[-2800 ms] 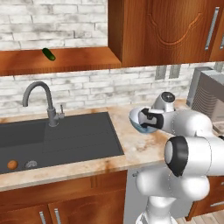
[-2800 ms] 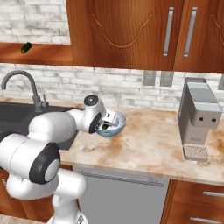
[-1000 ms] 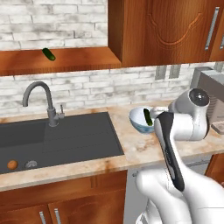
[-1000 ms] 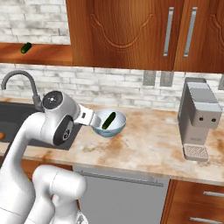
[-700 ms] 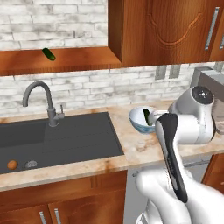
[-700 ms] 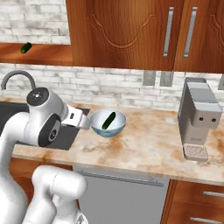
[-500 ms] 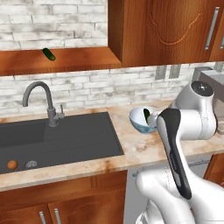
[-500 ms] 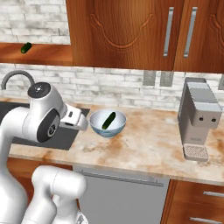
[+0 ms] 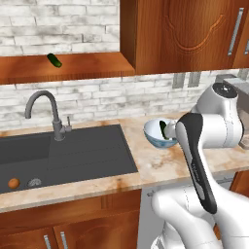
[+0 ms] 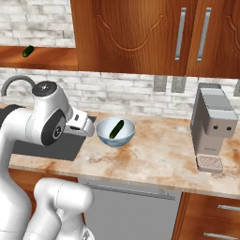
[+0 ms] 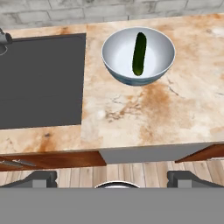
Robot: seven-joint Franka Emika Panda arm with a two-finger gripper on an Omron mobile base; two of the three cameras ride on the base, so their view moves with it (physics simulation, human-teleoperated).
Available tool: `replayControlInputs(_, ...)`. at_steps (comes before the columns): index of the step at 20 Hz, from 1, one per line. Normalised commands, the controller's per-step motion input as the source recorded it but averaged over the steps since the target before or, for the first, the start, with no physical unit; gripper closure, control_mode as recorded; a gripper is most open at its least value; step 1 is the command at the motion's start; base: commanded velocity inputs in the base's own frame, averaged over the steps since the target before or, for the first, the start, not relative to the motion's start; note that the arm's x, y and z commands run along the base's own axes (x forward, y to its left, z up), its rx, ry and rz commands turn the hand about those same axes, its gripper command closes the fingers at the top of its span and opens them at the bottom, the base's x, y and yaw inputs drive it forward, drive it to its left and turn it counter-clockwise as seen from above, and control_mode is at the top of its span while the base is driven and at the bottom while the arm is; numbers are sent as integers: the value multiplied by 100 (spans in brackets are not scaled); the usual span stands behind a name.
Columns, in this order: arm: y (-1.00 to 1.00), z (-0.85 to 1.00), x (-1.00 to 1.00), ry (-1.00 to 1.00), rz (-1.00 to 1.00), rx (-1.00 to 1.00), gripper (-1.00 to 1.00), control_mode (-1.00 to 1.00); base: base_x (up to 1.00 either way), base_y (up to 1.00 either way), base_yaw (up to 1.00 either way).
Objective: Pick the cucumbers from the cabinet and place them in one bowl. Pick the tangerine from the sink and place it in the other bowl.
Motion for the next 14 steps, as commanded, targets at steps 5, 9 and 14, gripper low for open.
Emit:
replayControlInputs(5, 3, 0, -2, 0, 0, 0, -100, 100, -1, 60, 0)
replayControlInputs(9, 0, 0, 0, 0, 0, 0, -100, 100, 0, 100, -5)
replayControlInputs(14, 0, 0, 0, 0, 0, 0, -100, 100, 5, 94, -28)
